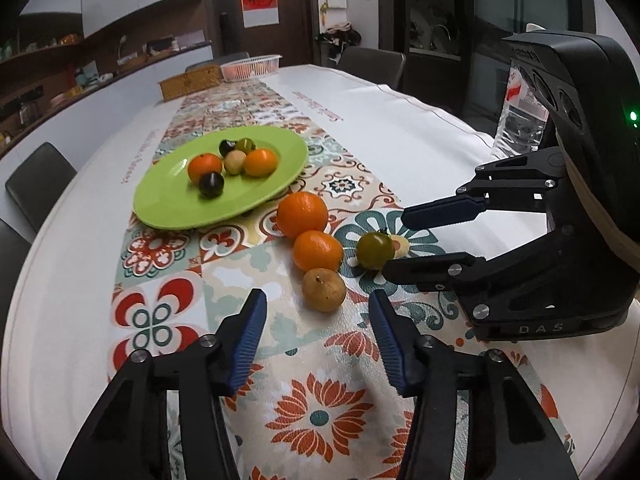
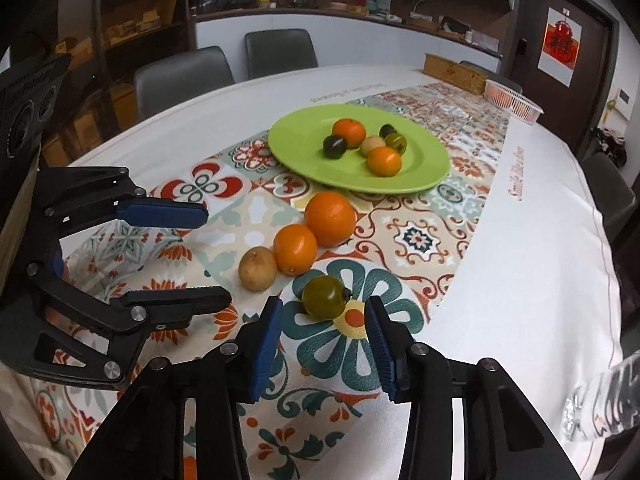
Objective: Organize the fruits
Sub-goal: 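Grasp the brown round fruit with the left tool while the right tool grasps a green-yellow fruit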
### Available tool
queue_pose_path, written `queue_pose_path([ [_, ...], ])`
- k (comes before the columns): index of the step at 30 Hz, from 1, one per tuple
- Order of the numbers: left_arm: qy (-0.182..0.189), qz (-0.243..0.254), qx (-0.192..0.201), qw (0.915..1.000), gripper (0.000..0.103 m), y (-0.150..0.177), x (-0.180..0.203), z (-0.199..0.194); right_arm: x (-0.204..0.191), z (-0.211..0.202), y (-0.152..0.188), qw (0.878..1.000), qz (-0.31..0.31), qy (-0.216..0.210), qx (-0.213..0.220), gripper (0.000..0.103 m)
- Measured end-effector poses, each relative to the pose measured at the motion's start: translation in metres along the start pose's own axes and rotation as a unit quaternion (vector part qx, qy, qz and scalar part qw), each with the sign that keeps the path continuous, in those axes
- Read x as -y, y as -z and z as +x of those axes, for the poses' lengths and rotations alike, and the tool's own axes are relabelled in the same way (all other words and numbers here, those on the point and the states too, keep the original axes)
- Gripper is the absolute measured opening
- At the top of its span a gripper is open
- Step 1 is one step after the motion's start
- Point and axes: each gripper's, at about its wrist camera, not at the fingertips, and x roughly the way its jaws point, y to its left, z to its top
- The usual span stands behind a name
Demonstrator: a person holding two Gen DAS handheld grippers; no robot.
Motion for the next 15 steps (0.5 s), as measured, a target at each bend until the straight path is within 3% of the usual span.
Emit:
queue_pose_path([
  [15, 0.030, -0.010, -0.027, 0.9991, 0.037, -0.005, -0.004, 0.025, 0.006, 0.018, -0.001, 1.000, 0.004, -0.019, -0.016, 0.035],
])
